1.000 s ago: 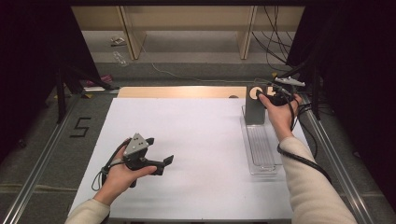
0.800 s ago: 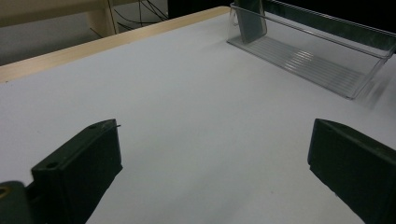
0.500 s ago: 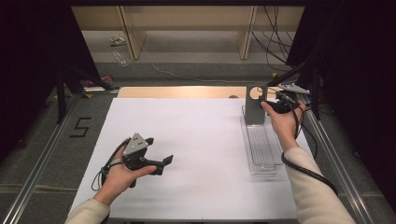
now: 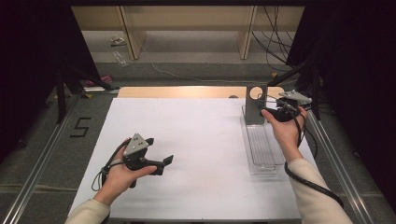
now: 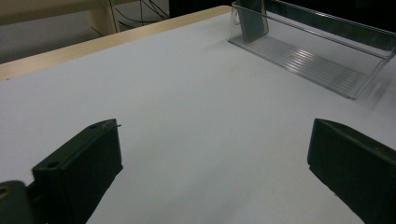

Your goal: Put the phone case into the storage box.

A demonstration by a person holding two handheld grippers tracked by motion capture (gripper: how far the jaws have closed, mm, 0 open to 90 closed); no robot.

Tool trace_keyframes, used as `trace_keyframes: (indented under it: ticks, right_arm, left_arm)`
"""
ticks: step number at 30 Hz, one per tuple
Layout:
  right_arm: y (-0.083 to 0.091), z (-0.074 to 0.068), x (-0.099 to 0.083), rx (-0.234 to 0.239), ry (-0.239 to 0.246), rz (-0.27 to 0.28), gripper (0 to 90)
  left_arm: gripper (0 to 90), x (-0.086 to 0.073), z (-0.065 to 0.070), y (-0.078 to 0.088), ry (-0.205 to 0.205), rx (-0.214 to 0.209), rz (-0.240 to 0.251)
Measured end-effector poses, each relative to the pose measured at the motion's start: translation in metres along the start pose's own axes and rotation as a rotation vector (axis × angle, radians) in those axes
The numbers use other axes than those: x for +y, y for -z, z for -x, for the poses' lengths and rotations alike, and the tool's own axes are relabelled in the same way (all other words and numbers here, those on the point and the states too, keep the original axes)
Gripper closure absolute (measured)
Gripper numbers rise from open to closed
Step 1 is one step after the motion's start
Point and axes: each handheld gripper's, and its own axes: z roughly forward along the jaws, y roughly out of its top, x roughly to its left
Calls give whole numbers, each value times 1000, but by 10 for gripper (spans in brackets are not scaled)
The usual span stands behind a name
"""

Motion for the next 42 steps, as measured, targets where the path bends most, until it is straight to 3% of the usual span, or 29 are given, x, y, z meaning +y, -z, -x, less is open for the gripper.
trace_keyframes:
  ticks: [23, 42]
  right_arm:
    - [28, -10, -24, 71, 48, 12, 163]
    - [53, -22, -37, 192, 69, 25, 163]
  left_arm:
    - [24, -1, 1, -1, -1, -5, -6]
    - [24, -1, 3, 0, -8, -9, -3]
